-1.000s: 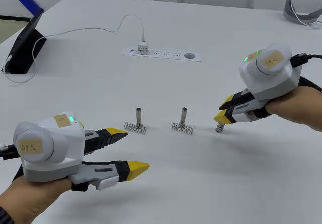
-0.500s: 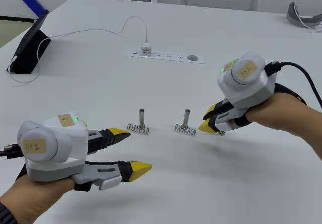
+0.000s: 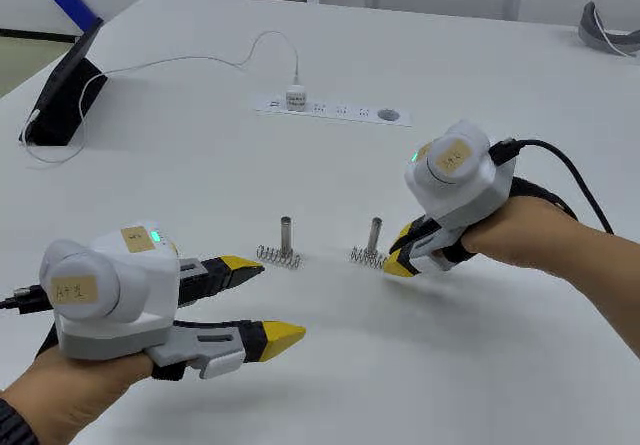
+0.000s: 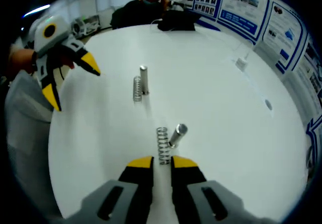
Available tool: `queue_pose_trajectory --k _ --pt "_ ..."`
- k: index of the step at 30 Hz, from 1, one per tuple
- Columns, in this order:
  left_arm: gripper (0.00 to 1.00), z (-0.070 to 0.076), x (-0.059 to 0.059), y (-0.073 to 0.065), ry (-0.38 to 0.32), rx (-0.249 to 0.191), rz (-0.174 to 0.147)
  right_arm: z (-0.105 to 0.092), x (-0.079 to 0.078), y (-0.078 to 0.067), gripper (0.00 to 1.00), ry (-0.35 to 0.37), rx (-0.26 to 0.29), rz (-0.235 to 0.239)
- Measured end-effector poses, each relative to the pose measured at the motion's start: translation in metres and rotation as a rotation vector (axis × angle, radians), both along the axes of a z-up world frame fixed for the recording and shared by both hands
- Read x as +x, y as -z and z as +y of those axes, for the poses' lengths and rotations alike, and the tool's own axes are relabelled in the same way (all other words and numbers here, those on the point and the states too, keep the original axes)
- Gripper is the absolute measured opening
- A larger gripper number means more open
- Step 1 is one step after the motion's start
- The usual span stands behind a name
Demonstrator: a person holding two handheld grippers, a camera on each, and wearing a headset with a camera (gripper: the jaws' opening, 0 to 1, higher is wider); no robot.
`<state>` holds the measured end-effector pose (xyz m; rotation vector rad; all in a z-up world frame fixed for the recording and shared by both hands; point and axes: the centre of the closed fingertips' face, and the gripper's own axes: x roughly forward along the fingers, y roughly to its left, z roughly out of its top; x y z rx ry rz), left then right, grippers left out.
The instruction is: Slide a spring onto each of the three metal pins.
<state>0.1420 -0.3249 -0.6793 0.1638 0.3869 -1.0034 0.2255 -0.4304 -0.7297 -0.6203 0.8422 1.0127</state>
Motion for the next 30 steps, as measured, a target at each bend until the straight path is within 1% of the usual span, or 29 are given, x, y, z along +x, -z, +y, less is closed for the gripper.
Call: queue_pose_trajectory --k 7,19,24,30 --pt "0.52 0.001 0.0 0.0 -0.004 0.0 0.0 0.001 0.002 0.007 0.13 0.006 -0.003 0.019" --pt "0.51 0.003 0.0 0.0 -0.007 0.003 -0.001 0.005 -0.005 0.013 0.12 0.01 0.002 0.058" --pt "0.51 0.001 -0.001 0.0 0.001 0.005 -0.002 0.005 -0.005 0.011 0.12 0.009 0.002 0.054" --pt "0.51 -0.004 0.001 -0.001 0.017 0.008 -0.005 0.005 -0.014 -0.001 0.12 -0.011 0.007 0.042"
